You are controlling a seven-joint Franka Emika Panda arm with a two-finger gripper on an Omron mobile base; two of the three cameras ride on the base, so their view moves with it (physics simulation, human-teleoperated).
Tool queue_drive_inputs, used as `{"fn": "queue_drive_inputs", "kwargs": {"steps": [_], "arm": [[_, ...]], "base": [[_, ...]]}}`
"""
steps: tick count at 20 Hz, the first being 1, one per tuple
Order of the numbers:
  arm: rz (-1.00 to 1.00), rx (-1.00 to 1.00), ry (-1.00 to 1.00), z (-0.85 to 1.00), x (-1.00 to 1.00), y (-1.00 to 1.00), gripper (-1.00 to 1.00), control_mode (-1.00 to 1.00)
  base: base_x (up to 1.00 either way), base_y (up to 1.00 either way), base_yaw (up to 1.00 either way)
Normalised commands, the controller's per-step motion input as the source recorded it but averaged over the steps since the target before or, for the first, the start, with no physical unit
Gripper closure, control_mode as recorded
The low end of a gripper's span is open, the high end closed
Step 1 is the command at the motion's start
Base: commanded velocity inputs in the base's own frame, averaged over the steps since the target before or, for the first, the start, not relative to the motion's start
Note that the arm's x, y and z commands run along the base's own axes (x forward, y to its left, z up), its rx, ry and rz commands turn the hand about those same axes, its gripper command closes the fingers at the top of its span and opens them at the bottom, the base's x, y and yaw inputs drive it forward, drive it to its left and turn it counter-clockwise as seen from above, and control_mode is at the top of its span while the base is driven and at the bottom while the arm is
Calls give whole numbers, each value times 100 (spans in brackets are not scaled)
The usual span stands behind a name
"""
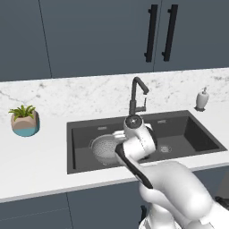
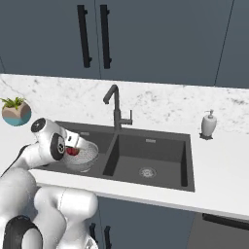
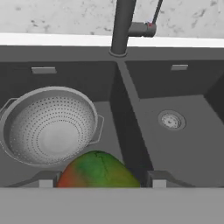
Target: Put the colander in the sink, put the mango in the colander, and turn on the sink faucet and pour water over the colander.
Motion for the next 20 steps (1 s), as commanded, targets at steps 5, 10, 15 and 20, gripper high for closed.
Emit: {"fn": "queue_drive_inputs", "kwargs": {"steps": [5, 10, 15, 20], "arm": [[0, 0, 11, 0, 66, 85, 100, -100], [0, 0, 28, -1, 83, 41, 100, -100], [0, 0, 24, -21, 62, 14, 100, -100], [0, 0, 7, -48, 22, 9, 100, -100]], "base": [[0, 0, 0], [0, 0, 0], [0, 0, 0], [0, 0, 0]]}}
